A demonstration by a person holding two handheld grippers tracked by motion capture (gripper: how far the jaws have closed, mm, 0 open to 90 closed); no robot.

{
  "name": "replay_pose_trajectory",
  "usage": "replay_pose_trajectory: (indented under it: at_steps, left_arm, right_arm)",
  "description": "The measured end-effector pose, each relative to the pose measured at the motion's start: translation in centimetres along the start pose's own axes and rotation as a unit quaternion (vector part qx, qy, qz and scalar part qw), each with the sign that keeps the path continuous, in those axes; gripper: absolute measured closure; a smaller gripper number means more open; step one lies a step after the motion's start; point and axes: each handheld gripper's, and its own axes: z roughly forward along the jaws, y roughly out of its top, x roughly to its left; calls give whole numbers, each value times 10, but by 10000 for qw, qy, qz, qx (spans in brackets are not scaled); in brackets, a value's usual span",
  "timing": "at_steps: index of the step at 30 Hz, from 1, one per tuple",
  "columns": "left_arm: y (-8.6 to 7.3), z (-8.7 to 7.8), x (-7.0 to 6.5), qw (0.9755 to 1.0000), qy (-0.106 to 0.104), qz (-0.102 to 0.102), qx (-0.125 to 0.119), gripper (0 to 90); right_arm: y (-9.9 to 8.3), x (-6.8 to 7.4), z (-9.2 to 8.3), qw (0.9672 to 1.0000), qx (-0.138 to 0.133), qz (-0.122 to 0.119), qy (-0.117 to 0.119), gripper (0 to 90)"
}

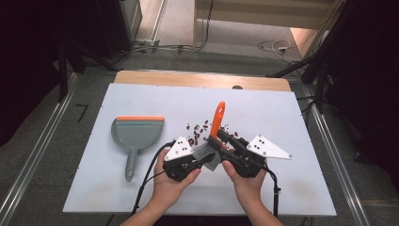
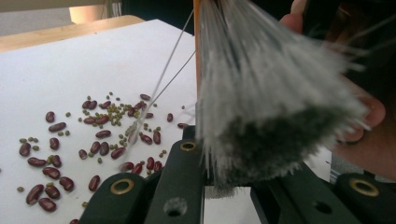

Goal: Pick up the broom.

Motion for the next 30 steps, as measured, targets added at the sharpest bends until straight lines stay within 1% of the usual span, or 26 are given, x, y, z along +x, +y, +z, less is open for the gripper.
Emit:
replay_pose_trajectory:
  at_steps: [1,2,3,4,5,6,7,8,9,10,11,12,13,15,16,17,19,20,21,22,25,27,28,30]
  left_arm:
    - [1,-2,2,10000,-18,6,-14,861]
    - [2,-7,7,9999,-67,4,-80,861]
    - [2,-7,7,9999,-67,4,-80,861]
    - [3,-9,9,9998,-133,12,-114,861]
    - [4,-12,11,9997,-190,60,-135,861]
    - [6,-17,15,9992,-323,148,-155,861]
    - [6,-17,15,9992,-323,148,-155,861]
    - [7,-19,16,9990,-378,173,-177,861]
    - [8,-21,19,9983,-523,193,-171,861]
    - [9,-22,21,9972,-700,197,-155,861]
    - [9,-24,22,9966,-776,248,-153,861]
    - [10,-25,23,9960,-829,305,-141,861]
    - [10,-27,25,9939,-1035,356,-135,861]
    - [10,-27,26,9905,-1305,409,-135,860]
    - [9,-27,26,9886,-1436,440,-116,860]
    - [9,-27,25,9869,-1538,476,-100,860]
    - [9,-26,24,9830,-1754,533,-57,860]
    - [9,-26,24,9814,-1836,552,-44,860]
    - [9,-25,22,9793,-1940,569,-24,860]
    - [9,-24,21,9777,-2018,585,4,860]
    - [9,-23,19,9742,-2176,589,41,860]
    - [9,-22,19,9714,-2294,605,47,859]
    - [9,-22,18,9708,-2323,602,60,859]
    - [9,-22,18,9698,-2358,621,81,859]
  right_arm:
    - [0,0,0,10000,0,0,0,524]
    - [2,-5,-4,9993,-74,32,356,444]
    - [2,-5,-4,9993,-74,32,356,444]
    - [5,-11,-7,9984,-42,16,560,396]
    - [6,-15,-9,9981,2,6,622,393]
    - [8,-18,-9,9976,58,21,693,387]
    - [8,-18,-9,9976,58,21,693,387]
    - [9,-26,-12,9966,104,40,815,377]
    - [9,-26,-12,9966,104,40,815,377]
    - [10,-33,-14,9956,197,143,904,366]
    - [11,-36,-14,9944,301,176,994,366]
    - [11,-36,-14,9944,301,176,994,366]
    - [12,-40,-15,9926,403,91,1138,370]
    - [13,-42,-14,9869,523,100,1525,373]
    - [13,-42,-14,9853,588,79,1602,373]
    - [13,-42,-13,9827,627,65,1743,376]
    - [12,-41,-10,9733,736,130,2170,383]
    - [11,-40,-9,9701,807,117,2287,395]
    - [11,-39,-7,9681,856,85,2354,406]
    - [9,-37,-6,9646,925,52,2468,418]
    - [7,-32,-3,9569,996,6,2727,445]
    - [6,-31,-1,9543,968,50,2827,470]
    - [5,-31,-1,9530,953,64,2877,481]
    - [4,-30,-1,9520,948,56,2909,501]
